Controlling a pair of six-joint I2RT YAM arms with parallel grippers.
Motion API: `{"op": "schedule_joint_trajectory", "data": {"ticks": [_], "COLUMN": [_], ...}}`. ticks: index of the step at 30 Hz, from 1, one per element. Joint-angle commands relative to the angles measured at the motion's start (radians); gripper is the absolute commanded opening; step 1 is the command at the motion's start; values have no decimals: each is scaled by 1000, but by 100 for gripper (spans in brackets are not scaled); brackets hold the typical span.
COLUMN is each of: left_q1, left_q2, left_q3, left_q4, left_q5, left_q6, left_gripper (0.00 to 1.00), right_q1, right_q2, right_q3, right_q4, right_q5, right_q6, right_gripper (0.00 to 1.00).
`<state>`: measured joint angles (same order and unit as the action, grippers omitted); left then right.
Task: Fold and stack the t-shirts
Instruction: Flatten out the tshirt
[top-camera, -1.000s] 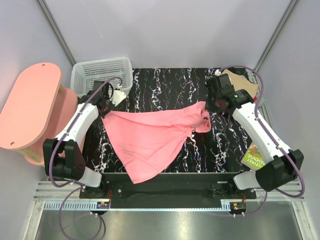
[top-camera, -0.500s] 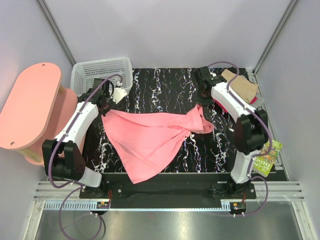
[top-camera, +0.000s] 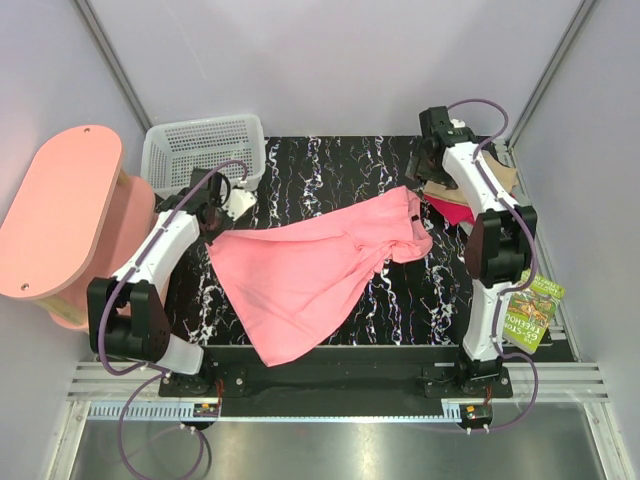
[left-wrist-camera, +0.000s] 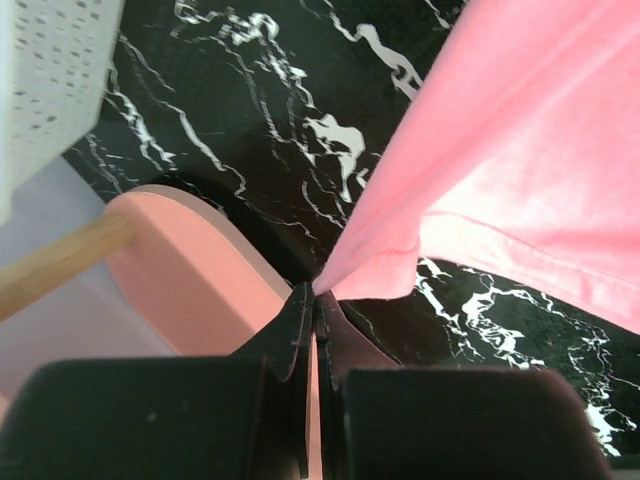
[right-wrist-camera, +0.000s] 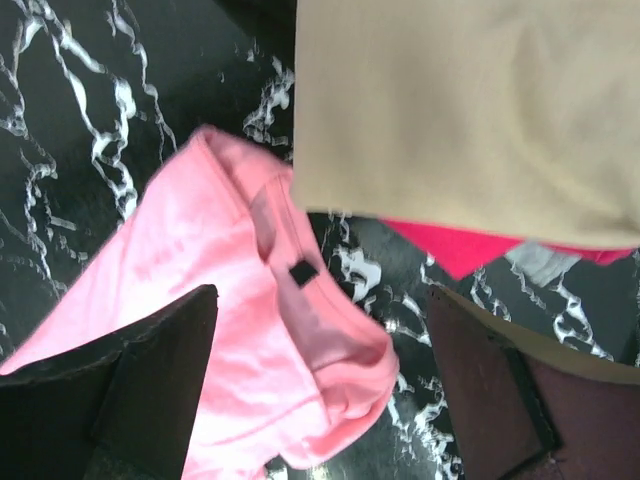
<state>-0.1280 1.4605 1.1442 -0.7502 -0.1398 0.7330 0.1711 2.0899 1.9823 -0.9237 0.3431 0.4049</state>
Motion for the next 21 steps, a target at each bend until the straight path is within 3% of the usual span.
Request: {"op": "schedule_joint_trajectory", "data": {"ticks": [1, 3, 6, 9, 21], "left_q1": [1, 1, 1, 1, -2], "left_q2": [-40, -39, -31, -26, -43], "left_q3": [-31, -34, -31, -29, -44], "left_q4": [41, 48, 49, 48, 49], "left_q5": [11, 11, 14, 19, 14], "left_q6": [8, 9, 6, 2, 2], "left_gripper": [0, 0, 0, 0, 0], "right_q1": [16, 16, 16, 16, 15], "right_q2": [-168, -258, -329, -326, -217], "right_q3": [-150, -297, -462, -507, -545], "right_q4": [-12, 48, 149, 177, 210], "right_q5": [-53, -172, -306, -366, -428], "right_q6": [61, 106, 150, 166, 181], "right_gripper": [88, 77, 71, 65, 64]}}
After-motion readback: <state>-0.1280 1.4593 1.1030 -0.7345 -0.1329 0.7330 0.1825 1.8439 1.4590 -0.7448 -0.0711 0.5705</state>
